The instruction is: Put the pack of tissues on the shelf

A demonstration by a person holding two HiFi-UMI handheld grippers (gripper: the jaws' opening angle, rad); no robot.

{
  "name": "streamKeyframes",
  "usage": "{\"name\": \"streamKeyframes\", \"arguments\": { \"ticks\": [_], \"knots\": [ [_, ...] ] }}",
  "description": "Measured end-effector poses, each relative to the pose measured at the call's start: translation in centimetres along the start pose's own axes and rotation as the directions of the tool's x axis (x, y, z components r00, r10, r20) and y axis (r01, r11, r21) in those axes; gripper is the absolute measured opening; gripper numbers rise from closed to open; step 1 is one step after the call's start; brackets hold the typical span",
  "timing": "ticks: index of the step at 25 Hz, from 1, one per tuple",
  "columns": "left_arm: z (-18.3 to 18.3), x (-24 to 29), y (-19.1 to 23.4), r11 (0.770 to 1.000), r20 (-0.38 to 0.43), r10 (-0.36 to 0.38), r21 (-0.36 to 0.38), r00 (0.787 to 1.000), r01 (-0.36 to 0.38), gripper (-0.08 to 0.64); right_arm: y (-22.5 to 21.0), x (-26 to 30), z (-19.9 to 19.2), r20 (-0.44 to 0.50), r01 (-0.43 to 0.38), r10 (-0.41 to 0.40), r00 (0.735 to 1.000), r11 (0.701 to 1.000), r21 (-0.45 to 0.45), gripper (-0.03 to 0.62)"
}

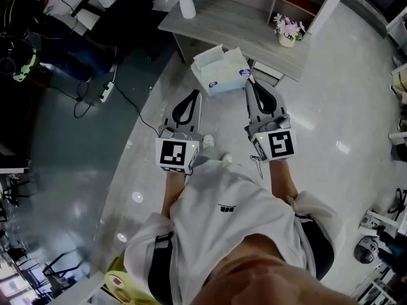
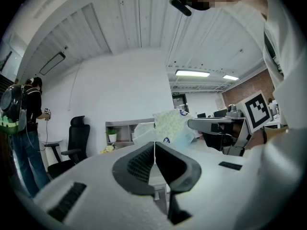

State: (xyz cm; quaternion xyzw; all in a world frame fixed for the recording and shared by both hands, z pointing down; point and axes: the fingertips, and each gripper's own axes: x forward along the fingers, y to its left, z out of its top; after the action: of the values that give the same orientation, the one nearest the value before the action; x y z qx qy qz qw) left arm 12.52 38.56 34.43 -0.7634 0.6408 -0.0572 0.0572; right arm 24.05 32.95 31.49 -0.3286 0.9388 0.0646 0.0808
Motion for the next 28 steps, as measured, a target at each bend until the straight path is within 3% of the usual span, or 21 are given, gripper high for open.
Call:
{"name": "streamKeyframes", "arguments": {
  "ticks": [16,28],
  "knots": [
    [-1.6,4.3,4.3,1.000,0.008,0.015,0.007,1.000,-0.015,0.032,-1.7,5.7,-2.6,-0.005,-0.008,0.008,1.000,1.000,-0.004,0.026],
    [-3.2,11.8,9.7,1.000,-0.004,-0.028,-0.008,1.000,0.028,0.032,-4.6,13.7,-5.3,-0.028,0.008,-0.008,1.000,1.000,-0.009,0.026]
  ]
}}
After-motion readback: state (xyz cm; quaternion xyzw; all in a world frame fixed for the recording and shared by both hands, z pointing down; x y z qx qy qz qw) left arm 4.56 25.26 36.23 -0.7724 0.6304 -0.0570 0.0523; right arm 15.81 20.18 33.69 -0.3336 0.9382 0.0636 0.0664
